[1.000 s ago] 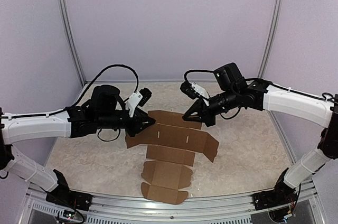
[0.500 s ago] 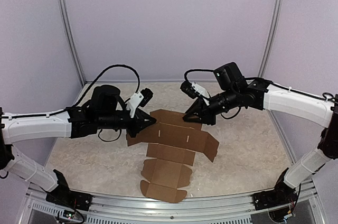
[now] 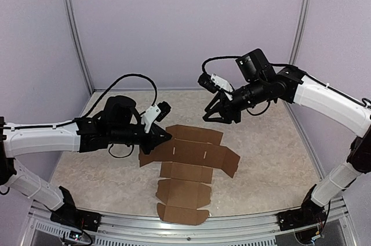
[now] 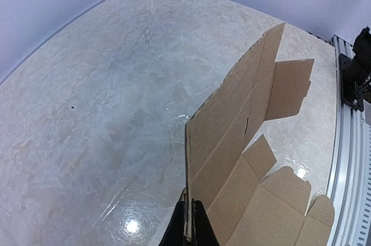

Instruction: Fold the paper box

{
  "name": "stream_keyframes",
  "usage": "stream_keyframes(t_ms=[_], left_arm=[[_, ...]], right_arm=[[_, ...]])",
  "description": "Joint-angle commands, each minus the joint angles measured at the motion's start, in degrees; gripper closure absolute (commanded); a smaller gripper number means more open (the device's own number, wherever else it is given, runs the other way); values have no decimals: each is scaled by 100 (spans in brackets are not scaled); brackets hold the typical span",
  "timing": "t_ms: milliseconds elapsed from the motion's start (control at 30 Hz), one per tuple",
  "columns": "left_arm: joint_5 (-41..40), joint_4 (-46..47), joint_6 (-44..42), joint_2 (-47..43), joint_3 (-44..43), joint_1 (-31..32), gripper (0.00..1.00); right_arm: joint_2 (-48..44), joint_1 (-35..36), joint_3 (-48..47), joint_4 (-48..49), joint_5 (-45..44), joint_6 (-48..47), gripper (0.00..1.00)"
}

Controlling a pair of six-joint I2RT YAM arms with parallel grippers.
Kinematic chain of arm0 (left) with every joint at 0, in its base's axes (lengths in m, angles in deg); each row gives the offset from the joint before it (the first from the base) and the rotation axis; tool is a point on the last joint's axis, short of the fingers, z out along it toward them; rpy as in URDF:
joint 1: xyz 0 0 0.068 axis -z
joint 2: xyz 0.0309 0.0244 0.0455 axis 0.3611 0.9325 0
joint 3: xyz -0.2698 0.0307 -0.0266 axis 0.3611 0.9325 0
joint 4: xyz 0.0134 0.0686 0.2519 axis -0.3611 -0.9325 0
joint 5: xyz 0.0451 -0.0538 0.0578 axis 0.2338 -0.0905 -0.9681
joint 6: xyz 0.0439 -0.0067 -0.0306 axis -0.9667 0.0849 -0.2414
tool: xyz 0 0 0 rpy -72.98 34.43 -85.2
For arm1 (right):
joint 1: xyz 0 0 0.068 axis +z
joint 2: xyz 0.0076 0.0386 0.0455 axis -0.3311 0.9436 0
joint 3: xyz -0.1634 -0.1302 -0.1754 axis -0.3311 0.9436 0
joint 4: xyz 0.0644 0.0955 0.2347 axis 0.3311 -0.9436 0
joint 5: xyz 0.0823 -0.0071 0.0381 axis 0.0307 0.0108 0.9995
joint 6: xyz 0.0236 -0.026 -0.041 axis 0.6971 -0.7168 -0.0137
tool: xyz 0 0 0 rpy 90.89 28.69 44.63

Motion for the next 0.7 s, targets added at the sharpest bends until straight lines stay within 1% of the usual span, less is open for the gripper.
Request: stream_keyframes(t_ms=[0,233,500,667], left_arm=[[-124,-119,-49,83,-217,65,100],[-151,-194,-58,216,-306,67,100],[-148,-259,-78,316,-363,75,100],[-95,-206,-67,316,-341,76,100]], right_arm=[[431,73,-510,-1082,-251,-106,65],[913,277,-876,-1512,-536,-218,66],[1244,319,-1065,-1678,-689,-274,66],[1364,343,-1162,-1739,-835,-286,69]])
